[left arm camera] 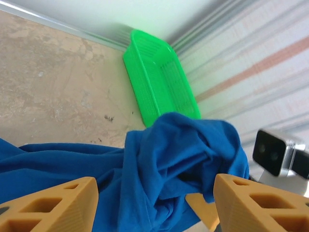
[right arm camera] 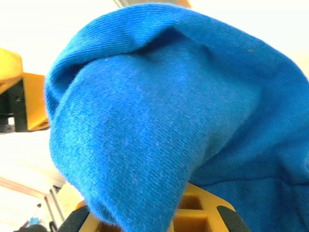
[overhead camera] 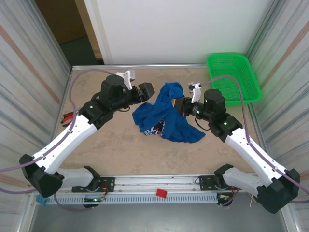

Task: Fold the inside-out t-shirt

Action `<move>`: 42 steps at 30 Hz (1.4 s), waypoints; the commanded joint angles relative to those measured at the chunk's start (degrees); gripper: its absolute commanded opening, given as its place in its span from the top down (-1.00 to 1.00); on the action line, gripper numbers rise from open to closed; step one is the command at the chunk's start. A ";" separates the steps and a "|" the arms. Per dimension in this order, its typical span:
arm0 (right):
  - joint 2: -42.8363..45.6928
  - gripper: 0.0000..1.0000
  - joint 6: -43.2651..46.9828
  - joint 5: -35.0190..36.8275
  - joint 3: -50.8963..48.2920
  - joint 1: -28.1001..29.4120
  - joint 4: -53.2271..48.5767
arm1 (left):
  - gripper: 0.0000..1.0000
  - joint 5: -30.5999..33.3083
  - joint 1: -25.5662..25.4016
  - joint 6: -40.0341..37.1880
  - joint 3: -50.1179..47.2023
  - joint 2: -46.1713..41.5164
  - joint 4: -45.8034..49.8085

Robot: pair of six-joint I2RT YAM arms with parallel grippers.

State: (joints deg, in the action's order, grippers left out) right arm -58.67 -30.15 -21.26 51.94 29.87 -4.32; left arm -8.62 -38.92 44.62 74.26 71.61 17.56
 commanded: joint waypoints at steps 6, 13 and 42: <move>0.62 1.00 -2.44 -5.24 -0.43 -0.13 3.74 | -0.34 -5.54 -1.04 -8.89 0.92 7.55 -2.87; 1.36 1.00 -5.44 -9.71 -3.23 -2.35 8.58 | 0.68 -17.54 0.85 -8.79 2.00 13.21 -10.47; -3.30 -0.42 5.02 3.45 12.06 3.58 -9.65 | 1.00 -39.61 8.24 8.79 -8.75 3.36 -31.44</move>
State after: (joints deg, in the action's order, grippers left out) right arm -61.41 -26.46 -19.22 64.03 32.47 -13.21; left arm -47.79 -30.48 52.64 65.84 77.23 -11.84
